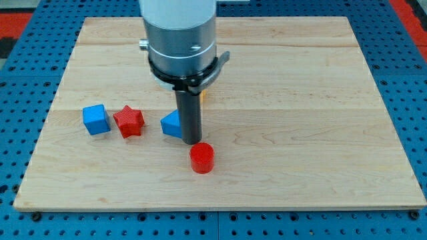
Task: Drag the red circle to the right of the blue triangle
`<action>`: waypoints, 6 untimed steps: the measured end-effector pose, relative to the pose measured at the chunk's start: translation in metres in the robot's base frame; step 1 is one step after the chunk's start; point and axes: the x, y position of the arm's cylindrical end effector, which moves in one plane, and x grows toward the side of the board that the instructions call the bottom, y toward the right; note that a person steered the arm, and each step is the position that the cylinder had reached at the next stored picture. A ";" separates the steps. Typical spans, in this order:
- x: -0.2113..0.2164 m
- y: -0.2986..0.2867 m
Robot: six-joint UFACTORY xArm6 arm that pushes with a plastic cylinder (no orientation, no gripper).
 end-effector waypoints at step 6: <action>0.050 0.021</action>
